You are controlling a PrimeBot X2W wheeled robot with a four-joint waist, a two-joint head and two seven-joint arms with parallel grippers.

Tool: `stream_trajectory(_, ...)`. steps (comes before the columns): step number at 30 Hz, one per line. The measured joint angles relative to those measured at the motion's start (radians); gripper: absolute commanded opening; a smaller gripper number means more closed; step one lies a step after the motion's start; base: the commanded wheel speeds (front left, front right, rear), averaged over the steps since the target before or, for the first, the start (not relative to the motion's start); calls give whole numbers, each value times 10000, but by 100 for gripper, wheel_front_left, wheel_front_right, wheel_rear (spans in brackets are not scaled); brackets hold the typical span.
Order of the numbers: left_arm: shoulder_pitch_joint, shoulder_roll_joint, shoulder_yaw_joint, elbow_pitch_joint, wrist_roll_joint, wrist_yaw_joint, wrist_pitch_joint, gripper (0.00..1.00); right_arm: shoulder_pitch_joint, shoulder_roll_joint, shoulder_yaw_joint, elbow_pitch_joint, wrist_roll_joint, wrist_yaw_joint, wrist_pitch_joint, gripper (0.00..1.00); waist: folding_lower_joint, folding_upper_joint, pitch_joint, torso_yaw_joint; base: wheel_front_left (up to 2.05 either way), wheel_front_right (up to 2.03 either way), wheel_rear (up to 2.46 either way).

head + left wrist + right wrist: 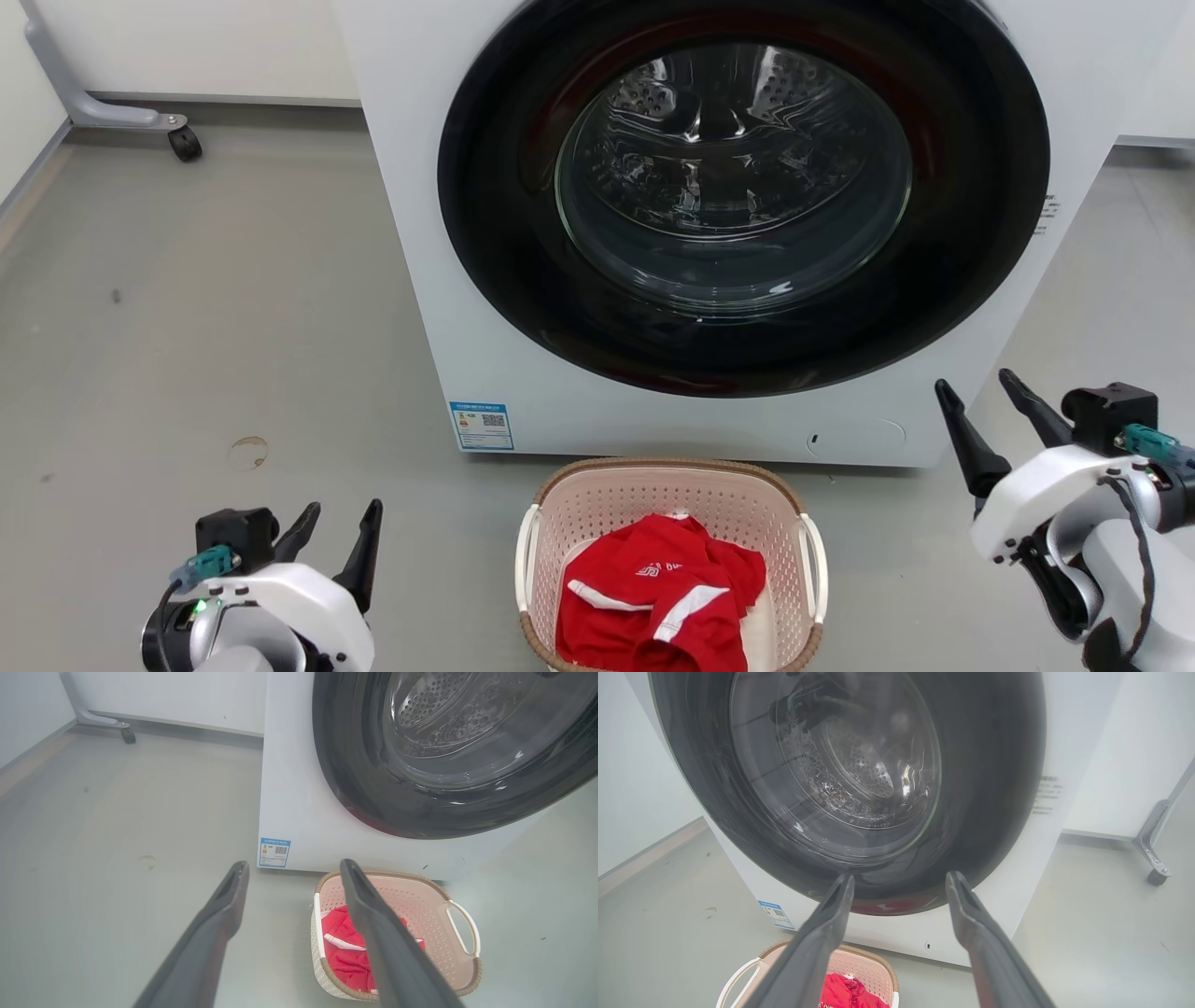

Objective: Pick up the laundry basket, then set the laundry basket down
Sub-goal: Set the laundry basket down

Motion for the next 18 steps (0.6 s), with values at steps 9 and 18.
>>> stream_trajectory(9, 1102, 901, 128, -2063, 63, 924, 339, 100, 1067, -382, -1093, -930, -460, 0, 0, 100, 0, 0, -238, 156, 0, 0, 0)
stream_trajectory(18, 2702, 2456, 642, -5875, -31, 2646, 815, 100, 2076, -867, -2305, -2431, -965, 0, 0, 100, 0, 0, -358, 154, 0, 0, 0)
